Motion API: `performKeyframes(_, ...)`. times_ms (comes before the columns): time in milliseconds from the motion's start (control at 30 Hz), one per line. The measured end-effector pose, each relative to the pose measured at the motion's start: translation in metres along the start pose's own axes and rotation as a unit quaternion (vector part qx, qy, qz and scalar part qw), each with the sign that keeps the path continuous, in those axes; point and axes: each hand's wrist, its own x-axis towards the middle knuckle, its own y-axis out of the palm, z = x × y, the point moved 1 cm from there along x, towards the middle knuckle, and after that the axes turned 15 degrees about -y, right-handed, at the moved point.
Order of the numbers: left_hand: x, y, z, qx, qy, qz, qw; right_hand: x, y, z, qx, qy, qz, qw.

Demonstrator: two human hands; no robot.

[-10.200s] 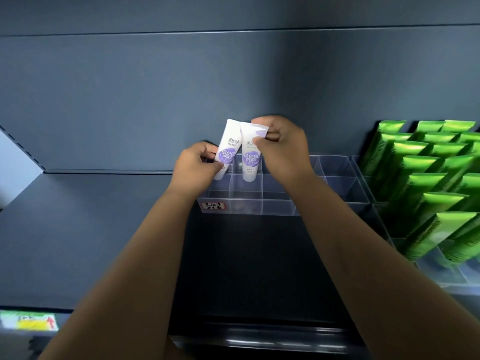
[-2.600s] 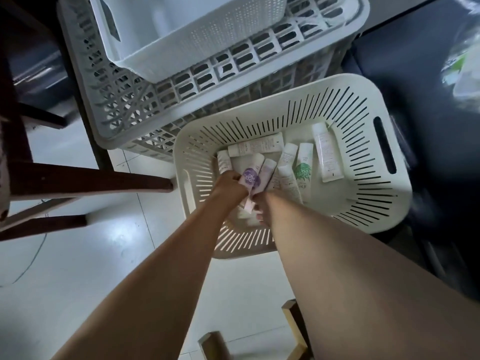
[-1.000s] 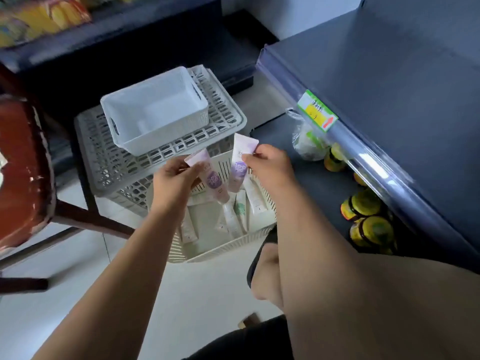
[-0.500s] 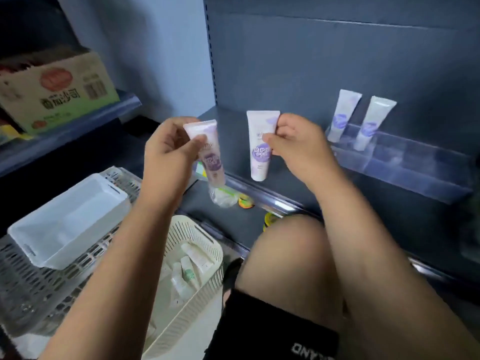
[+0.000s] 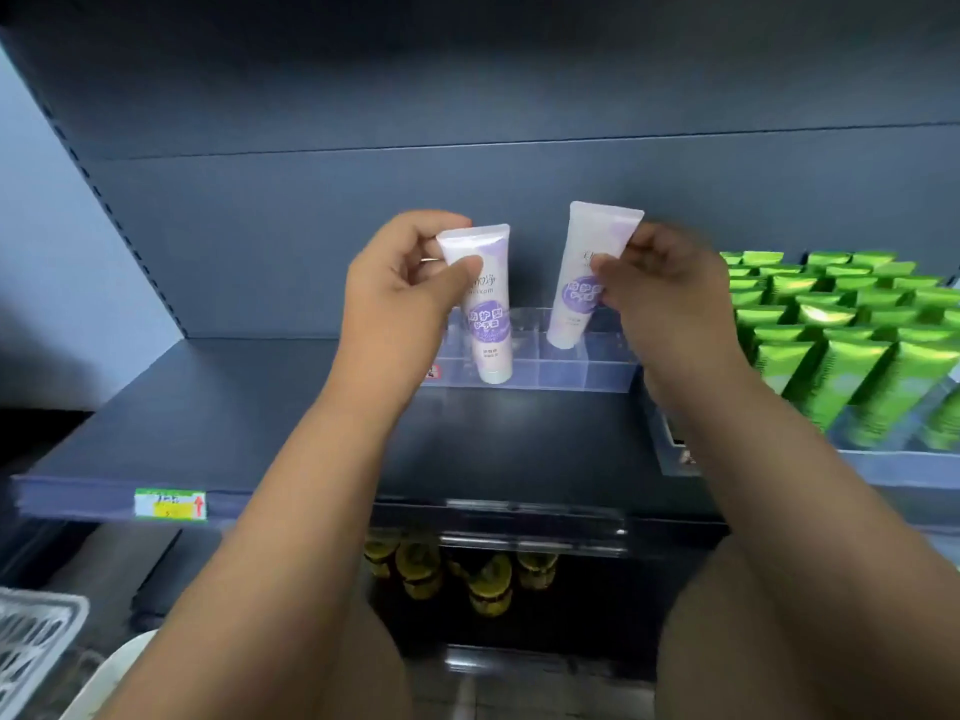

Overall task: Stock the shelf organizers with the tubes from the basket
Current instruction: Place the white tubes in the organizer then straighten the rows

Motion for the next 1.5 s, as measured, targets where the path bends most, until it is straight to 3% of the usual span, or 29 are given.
performKeyframes(267, 0.054, 0.038, 0.034, -0.046, -0.024, -0.023, 0.998, 0.014, 0.000, -0.039, 0.022, -0.015, -0.117, 0.993)
performKeyframes(567, 0.134, 0.059, 0.050, 0.152, 0.052, 0.020, 0.987, 0.066, 0.044, -0.074, -0.088, -0.025, -0.117, 0.989)
performKeyframes(733, 0.172, 0.069, 0.067, 0.246, 0.062, 0.036, 0.967, 0.074, 0.061, -0.111, -0.101, 0.014, -0.147, 0.984)
performKeyframes(867, 0.188, 0.075, 0.070, 0.352, 0.075, 0.071, 0.930, 0.072, 0.066, -0.132, -0.117, 0.032, -0.122, 0.985)
performKeyframes(1200, 0.200, 0.078, 0.085, 0.449, 0.078, 0.093, 0.885, 0.074, 0.060, -0.163, -0.127, 0.061, -0.104, 0.985)
performKeyframes(1500, 0.209, 0.073, 0.094, 0.474, 0.069, 0.039, 0.877, 0.075, 0.059, -0.173, -0.108, 0.074, -0.055, 0.990)
